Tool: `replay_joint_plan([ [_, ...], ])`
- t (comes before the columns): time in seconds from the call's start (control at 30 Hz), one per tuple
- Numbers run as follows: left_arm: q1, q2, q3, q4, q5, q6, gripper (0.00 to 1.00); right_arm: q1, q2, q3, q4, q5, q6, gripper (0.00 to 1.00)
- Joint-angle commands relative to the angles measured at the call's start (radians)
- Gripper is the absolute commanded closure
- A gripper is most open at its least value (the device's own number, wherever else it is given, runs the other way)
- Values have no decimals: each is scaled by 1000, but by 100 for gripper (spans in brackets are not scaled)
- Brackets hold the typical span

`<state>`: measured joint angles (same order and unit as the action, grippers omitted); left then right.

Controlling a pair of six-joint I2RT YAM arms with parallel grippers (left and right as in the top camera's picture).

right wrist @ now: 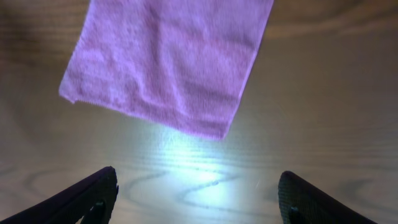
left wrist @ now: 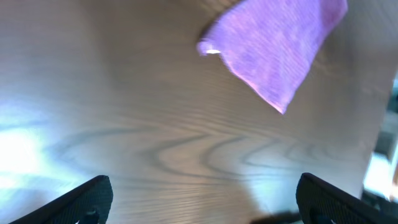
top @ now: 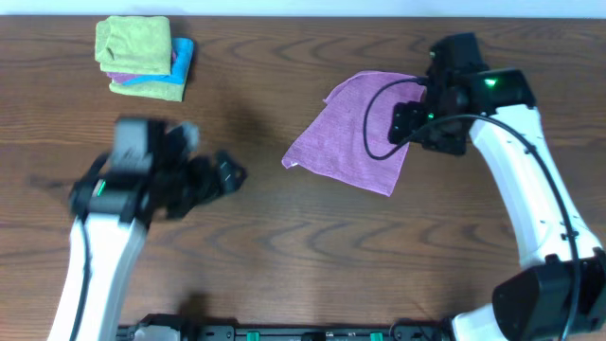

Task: Fold the cloth

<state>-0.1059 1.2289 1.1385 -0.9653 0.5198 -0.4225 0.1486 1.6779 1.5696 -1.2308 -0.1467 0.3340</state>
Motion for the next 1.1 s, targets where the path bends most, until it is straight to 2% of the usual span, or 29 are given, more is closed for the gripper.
replay_joint_plan([
  [0.0, -48, 156, 82, 49, 79, -47, 5, -66, -1, -51, 7, -162, -56, 18],
  [0.13, -66, 305, 83, 100, 116, -266, 5, -120, -1, -118, 18, -228, -66, 18],
  [0.2, -65, 362, 83, 153, 161, -316, 5, -129, -1, -155, 42, -270, -74, 18],
  [0.33, -66, 467, 83, 349, 270, -338, 5, -130, -1, -238, 104, -322, -68, 18],
  [0.5, -66, 577, 83, 470, 286, -397, 4, -130, 0, -313, 187, -367, -16, 18],
  [1.07, -98, 751, 83, 634, 286, -558, 4, -128, -1, -322, 199, -412, 55, 17],
])
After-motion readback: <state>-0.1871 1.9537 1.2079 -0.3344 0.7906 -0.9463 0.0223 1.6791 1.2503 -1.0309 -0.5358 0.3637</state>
